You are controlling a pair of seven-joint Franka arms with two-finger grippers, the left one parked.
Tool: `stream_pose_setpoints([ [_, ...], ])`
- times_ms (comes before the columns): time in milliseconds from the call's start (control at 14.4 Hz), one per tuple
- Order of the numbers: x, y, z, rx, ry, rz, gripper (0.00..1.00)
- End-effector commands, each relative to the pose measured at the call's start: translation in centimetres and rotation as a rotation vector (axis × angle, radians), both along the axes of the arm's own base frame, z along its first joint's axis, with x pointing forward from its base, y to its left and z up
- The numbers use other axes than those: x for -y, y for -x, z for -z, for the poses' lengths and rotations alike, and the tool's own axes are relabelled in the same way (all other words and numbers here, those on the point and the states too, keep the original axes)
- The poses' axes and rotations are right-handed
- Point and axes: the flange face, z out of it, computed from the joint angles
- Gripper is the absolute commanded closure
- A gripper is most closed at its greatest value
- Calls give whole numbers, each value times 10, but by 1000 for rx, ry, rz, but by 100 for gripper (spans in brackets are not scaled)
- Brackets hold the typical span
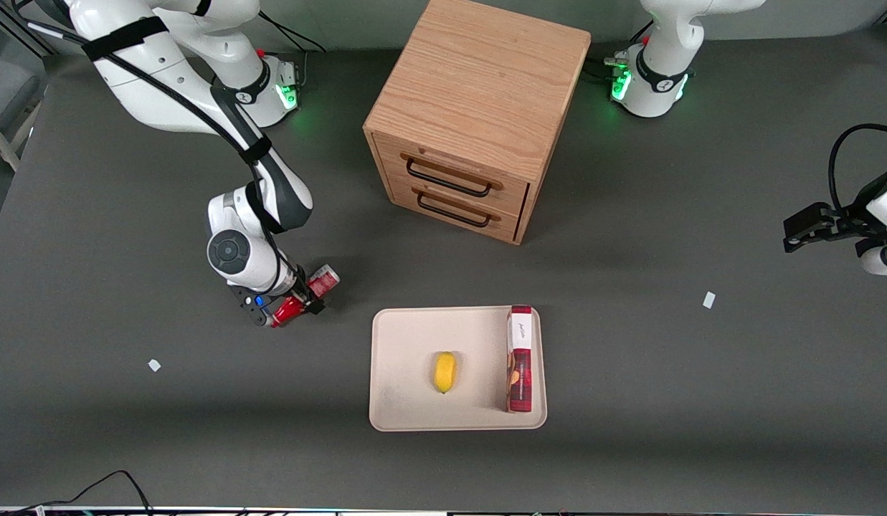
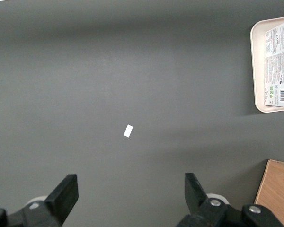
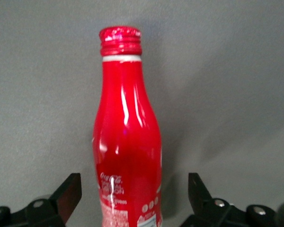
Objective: Place coke bottle on tray
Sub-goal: 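Lift the bottle with the right gripper and swing it upright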
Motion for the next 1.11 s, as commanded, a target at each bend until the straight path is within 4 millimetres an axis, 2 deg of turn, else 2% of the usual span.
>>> stream_pose_setpoints([
  [0, -1, -4, 1, 29, 10, 4, 0],
  [277, -2, -5, 5, 43, 15, -14, 0],
  [346, -2, -5, 5, 44, 14, -14, 3],
  [415, -2, -5, 6, 44, 14, -14, 13],
  [485, -2, -5, 6, 44, 14, -14, 31],
  [623, 0, -6, 6, 44, 15, -11, 53],
  [831, -1, -8, 3, 50, 13, -10, 74],
  [1038, -3, -14, -14, 73, 9, -26, 97],
])
